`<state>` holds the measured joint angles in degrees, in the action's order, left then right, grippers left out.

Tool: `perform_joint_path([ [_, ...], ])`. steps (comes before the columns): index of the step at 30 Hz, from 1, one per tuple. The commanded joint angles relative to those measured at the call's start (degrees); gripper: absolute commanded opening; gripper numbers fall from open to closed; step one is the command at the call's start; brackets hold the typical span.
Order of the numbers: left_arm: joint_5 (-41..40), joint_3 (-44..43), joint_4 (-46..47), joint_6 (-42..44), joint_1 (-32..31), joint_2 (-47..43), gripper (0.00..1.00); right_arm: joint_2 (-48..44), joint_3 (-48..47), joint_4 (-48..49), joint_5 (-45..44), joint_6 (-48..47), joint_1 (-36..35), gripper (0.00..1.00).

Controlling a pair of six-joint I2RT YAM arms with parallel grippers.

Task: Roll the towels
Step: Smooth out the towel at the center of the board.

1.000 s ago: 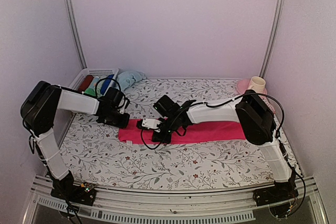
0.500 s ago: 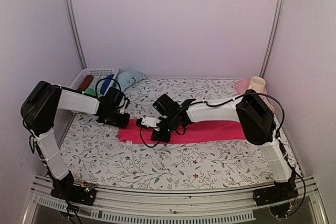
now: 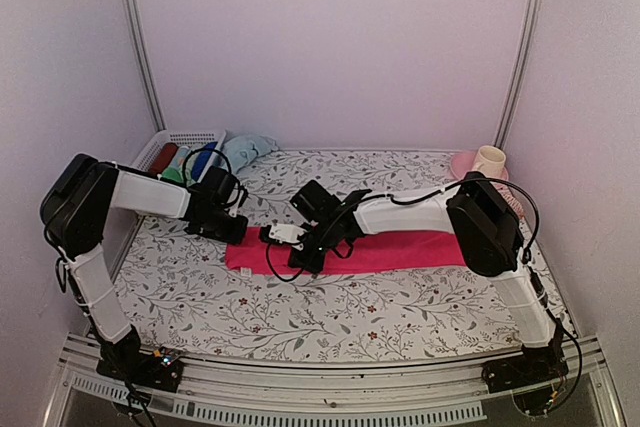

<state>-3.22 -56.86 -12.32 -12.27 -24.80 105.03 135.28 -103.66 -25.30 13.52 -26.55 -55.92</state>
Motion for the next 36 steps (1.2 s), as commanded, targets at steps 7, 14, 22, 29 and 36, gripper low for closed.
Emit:
perform_joint_path([
  [7, -4.15, -1.38, -1.94, -0.03, -0.76, 1.84, 0.04, -3.52, 0.42, -0.86, -0.32, -0.89, -0.32, 0.02],
  [14, -6.44, -2.48, -2.69, 0.13, -0.72, 2.57, 0.05, -4.29, 0.56, -2.12, 0.95, -1.92, -0.3, 0.02],
  [22, -8.75, -3.23, -3.25, 0.4, -0.74, 3.59, 0.05, -2.96, 0.26, -4.77, 4.48, -3.19, -0.42, 0.02],
  [29, -9.17, -3.74, -3.38, 0.41, -0.74, 3.78, 0.05, -1.92, -0.49, -5.46, 5.56, -3.14, -0.59, 0.02],
  [36, -8.97, -3.24, -3.35, 0.28, -1.04, 3.18, 0.13, 1.0, -2.54, -5.26, 1.37, -1.22, -0.81, 0.17],
])
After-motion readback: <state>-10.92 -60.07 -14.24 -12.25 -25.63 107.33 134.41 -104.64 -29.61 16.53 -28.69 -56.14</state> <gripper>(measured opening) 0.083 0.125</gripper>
